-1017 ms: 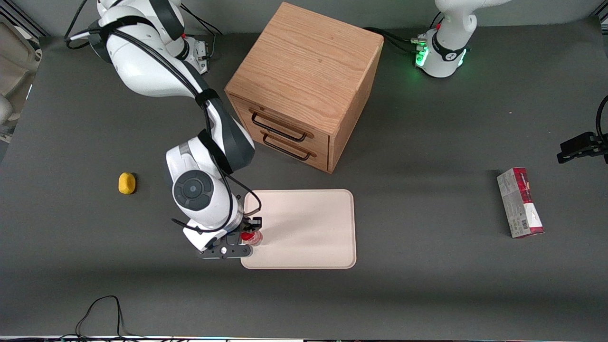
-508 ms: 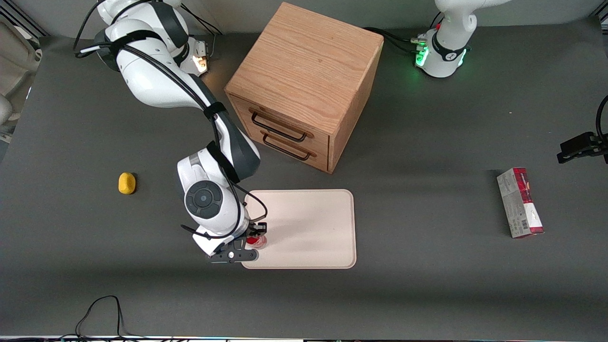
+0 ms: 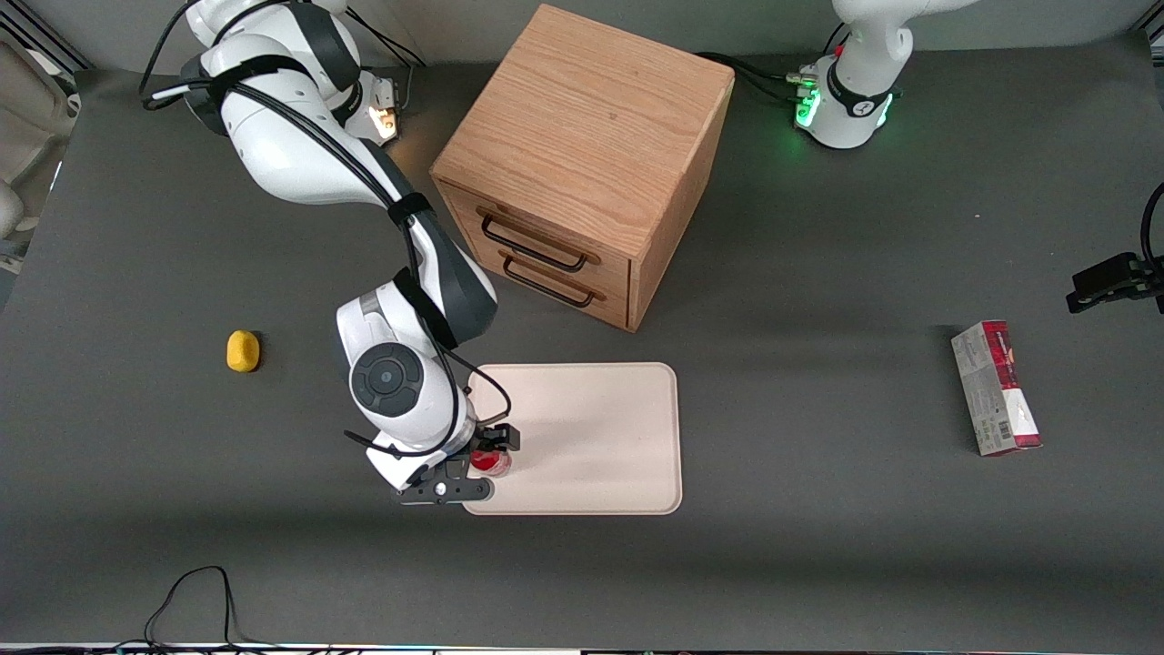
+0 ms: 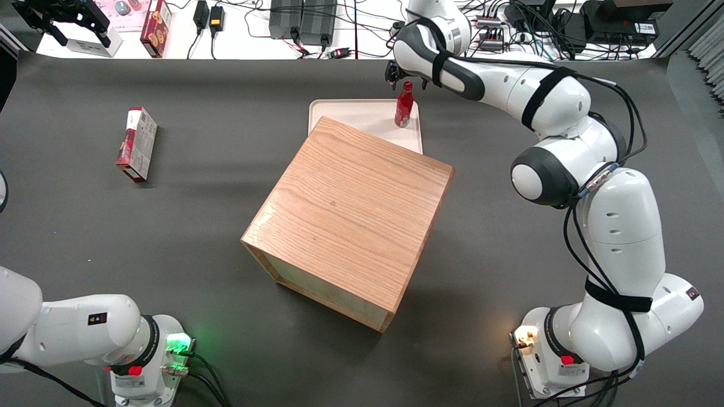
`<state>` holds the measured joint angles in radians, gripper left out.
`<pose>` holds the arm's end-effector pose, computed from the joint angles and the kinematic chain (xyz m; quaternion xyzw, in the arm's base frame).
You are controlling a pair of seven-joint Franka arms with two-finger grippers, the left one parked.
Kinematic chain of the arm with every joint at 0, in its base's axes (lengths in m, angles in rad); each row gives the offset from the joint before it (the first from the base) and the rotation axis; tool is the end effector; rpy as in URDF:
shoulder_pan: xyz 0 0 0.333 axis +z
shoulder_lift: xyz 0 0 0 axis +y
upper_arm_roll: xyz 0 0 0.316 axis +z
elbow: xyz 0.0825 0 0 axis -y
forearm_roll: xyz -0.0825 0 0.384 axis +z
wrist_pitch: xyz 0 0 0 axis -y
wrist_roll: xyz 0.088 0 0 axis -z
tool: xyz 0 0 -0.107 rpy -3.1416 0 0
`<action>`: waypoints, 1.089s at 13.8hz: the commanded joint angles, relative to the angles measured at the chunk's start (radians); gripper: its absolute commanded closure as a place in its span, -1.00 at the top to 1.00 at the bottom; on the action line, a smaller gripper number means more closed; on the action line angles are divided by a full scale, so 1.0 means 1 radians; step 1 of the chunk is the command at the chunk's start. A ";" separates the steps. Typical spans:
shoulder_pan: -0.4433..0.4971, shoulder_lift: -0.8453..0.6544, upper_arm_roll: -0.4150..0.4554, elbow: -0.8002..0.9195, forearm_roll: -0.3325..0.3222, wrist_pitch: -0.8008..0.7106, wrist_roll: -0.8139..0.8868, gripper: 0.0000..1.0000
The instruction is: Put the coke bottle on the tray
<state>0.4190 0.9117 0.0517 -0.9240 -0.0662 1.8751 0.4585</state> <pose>0.7086 0.3371 0.3374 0.9997 0.0050 0.0231 0.0013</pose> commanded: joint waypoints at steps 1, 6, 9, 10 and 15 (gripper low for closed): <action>0.003 -0.104 0.004 0.004 -0.003 -0.149 0.000 1.00; 0.010 -0.281 0.007 0.004 -0.003 -0.359 0.000 1.00; 0.006 -0.379 -0.004 0.002 -0.003 -0.462 -0.014 1.00; 0.006 -0.411 -0.007 -0.001 -0.003 -0.474 -0.014 1.00; -0.100 -0.650 -0.020 -0.258 0.005 -0.443 -0.020 1.00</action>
<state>0.3671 0.4040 0.0315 -0.9754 -0.0664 1.3925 0.4581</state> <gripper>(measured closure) 0.000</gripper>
